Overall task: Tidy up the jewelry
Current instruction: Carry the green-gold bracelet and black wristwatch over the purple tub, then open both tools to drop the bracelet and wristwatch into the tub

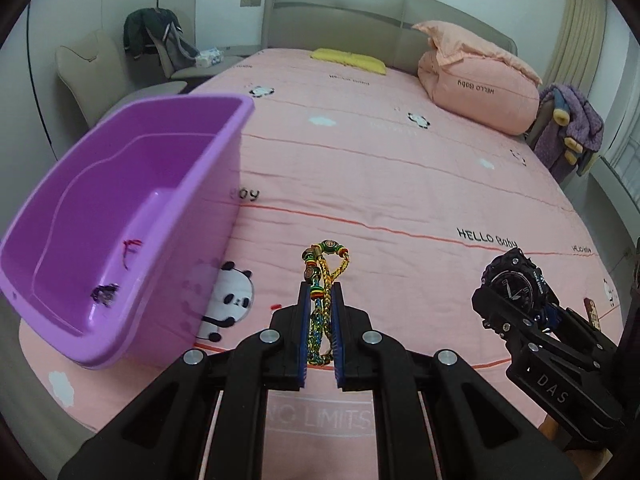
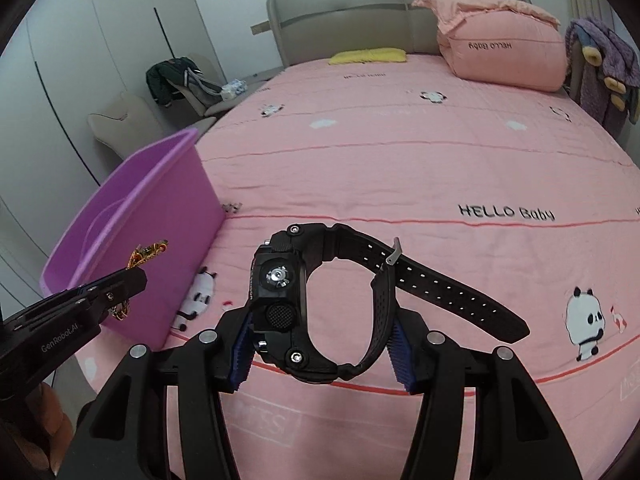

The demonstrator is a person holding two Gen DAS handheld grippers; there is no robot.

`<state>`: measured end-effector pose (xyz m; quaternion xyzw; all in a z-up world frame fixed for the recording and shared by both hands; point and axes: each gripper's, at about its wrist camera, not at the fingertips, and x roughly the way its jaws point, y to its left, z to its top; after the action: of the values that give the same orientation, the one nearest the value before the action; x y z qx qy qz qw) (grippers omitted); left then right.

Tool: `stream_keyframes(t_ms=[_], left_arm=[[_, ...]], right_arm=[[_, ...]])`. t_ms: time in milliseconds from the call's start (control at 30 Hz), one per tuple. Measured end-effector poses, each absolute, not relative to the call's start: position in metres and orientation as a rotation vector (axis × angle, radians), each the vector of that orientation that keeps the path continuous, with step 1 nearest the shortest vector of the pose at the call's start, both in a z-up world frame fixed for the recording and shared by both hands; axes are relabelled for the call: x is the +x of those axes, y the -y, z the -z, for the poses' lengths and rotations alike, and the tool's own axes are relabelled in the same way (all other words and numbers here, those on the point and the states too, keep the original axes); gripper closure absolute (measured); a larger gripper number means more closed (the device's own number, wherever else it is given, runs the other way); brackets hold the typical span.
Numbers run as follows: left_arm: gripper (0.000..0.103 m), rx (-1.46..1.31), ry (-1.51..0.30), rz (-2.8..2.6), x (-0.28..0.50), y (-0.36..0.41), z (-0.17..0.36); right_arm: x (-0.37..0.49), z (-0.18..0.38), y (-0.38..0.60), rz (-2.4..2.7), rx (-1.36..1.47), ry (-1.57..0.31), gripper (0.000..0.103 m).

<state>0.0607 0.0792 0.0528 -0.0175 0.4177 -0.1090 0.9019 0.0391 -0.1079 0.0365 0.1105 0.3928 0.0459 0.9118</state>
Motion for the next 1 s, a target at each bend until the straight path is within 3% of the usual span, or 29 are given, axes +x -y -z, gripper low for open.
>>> stream_keyframes(t_ms=[233, 400, 633, 1000], left_arm=[[0.093, -0.067, -0.782, 0.086, 0.085, -0.160, -0.104], [0.093, -0.085, -0.768, -0.027, 0.104, -0.219, -0.117], [0.093, -0.137, -0.831, -0.145, 0.127, -0.276, -0.088], [0.093, -0.179, -0.948, -0.198, 0.145, -0.297, -0.039]], right_arm=[[0.081, -0.096, 0.027, -0.267, 0.201, -0.717, 0.049], [0.115, -0.108, -0.032, -0.379, 0.190, -0.719, 0.049], [0.163, -0.087, -0.108, -0.513, 0.152, -0.832, 0.049], [0.202, -0.051, -0.172, -0.519, -0.051, -0.939, 0.049]])
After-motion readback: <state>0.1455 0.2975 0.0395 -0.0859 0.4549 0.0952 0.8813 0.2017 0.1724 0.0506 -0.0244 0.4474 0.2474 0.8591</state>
